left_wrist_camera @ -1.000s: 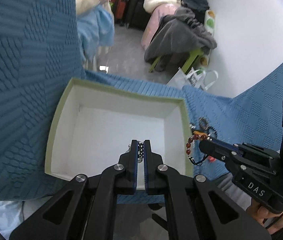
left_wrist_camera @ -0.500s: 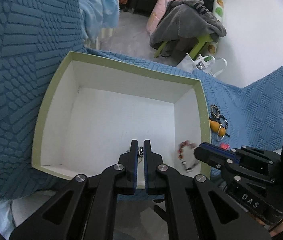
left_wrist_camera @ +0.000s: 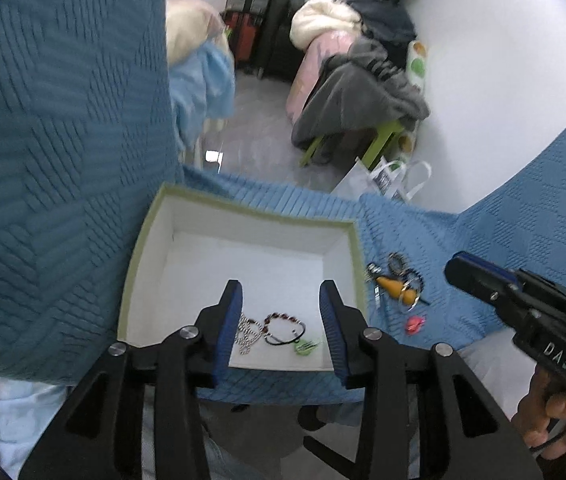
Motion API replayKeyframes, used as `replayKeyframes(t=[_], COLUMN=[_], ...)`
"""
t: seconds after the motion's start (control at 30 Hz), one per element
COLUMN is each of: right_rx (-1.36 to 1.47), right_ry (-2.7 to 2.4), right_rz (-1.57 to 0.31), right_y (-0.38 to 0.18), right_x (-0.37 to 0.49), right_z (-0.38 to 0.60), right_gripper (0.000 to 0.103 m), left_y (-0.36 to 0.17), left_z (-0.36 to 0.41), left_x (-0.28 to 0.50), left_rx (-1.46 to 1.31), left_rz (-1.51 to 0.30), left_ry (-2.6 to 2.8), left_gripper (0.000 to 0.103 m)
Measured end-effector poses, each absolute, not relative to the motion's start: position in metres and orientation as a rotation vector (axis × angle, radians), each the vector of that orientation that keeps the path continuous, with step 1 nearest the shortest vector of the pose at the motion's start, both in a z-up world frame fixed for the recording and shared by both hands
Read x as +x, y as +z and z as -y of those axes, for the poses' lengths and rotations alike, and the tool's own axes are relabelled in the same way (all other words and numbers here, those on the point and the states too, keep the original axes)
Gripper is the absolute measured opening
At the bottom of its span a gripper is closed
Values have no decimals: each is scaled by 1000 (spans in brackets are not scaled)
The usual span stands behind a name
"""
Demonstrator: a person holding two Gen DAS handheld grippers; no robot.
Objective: Organize jewelry
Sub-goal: 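Open both tools to drop the chain and bracelet into the box, then move both tools back to the jewelry pile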
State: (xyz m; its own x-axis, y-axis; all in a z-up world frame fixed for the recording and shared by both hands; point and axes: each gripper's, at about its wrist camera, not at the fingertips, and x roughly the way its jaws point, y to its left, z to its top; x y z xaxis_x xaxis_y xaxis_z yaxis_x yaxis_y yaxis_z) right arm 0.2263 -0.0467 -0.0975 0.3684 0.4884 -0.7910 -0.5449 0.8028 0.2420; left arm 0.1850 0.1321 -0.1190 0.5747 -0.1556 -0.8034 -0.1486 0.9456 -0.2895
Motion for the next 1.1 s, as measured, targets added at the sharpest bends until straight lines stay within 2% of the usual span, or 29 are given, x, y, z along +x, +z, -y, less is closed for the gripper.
replayKeyframes(t=[0.27,0.5,0.73,1.1], right_rx=[-30,-19,-6,11], right_ry=[620,580,523,451], right_rz=[-843,-769,-733,-734], right_y=[-38,-11,-2,-18], right_x=[196,168,146,112], right_z=[88,116,146,182], right_gripper=[13,13,13,13], left_y=[-60,-29,-25,-31], left_z=[-109,-85,-57,-13], left_x=[160,141,128,104], left_rx=[-307,-270,-237,-203], left_rz=[-837,-767,-752,-750], left_ry=[-32,-73,-124,-177], left_gripper=[41,41,41,41])
